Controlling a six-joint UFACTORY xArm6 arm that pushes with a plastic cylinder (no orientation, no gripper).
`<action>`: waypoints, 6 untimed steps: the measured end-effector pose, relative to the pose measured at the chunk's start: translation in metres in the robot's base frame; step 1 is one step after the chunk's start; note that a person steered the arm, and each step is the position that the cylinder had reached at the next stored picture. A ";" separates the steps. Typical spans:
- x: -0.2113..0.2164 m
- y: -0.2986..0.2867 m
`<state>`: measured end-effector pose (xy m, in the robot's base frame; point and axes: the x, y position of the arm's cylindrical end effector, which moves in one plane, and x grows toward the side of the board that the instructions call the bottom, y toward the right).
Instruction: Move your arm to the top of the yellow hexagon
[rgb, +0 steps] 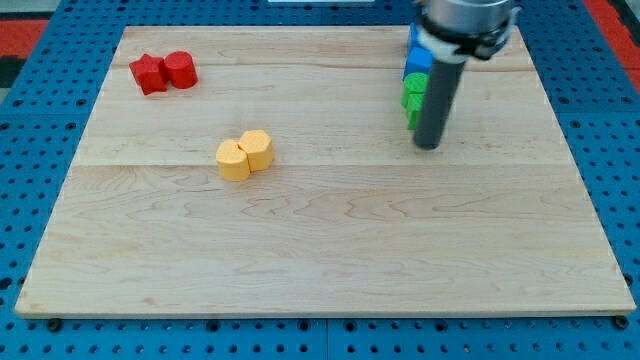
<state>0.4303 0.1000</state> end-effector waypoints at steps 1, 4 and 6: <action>0.034 -0.054; -0.086 -0.038; -0.089 -0.116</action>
